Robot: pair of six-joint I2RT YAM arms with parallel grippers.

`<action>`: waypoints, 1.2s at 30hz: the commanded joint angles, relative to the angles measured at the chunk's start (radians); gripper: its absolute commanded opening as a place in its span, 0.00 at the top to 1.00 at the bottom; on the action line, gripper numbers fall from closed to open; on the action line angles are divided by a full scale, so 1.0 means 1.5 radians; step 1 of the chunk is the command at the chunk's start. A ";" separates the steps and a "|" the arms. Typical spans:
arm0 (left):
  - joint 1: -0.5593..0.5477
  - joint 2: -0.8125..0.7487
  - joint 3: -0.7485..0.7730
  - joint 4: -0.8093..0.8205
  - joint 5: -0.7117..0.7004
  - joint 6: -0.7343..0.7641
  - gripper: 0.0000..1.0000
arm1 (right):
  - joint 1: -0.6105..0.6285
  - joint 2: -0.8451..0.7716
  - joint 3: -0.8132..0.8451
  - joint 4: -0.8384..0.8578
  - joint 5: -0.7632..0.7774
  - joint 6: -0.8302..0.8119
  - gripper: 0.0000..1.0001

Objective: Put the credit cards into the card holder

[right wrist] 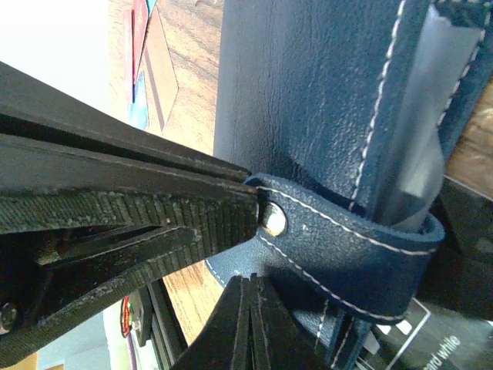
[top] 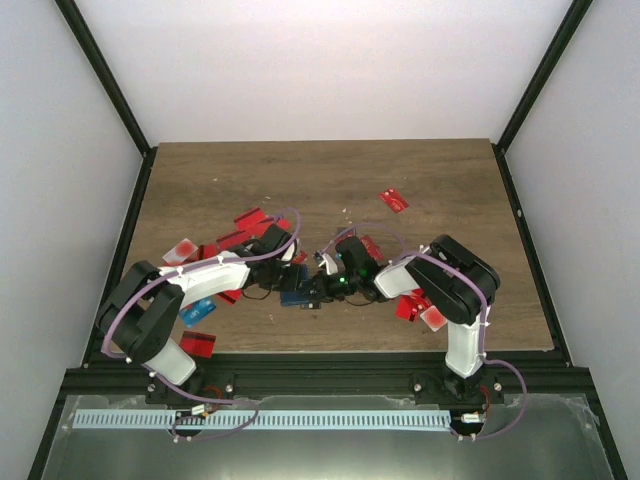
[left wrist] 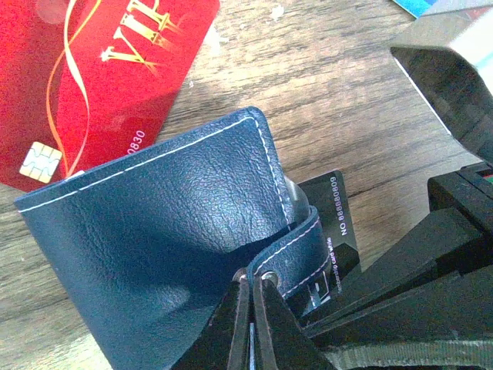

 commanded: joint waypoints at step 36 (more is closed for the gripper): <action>-0.001 0.033 -0.051 -0.013 -0.066 -0.014 0.96 | -0.010 0.051 -0.028 -0.088 0.087 -0.017 0.99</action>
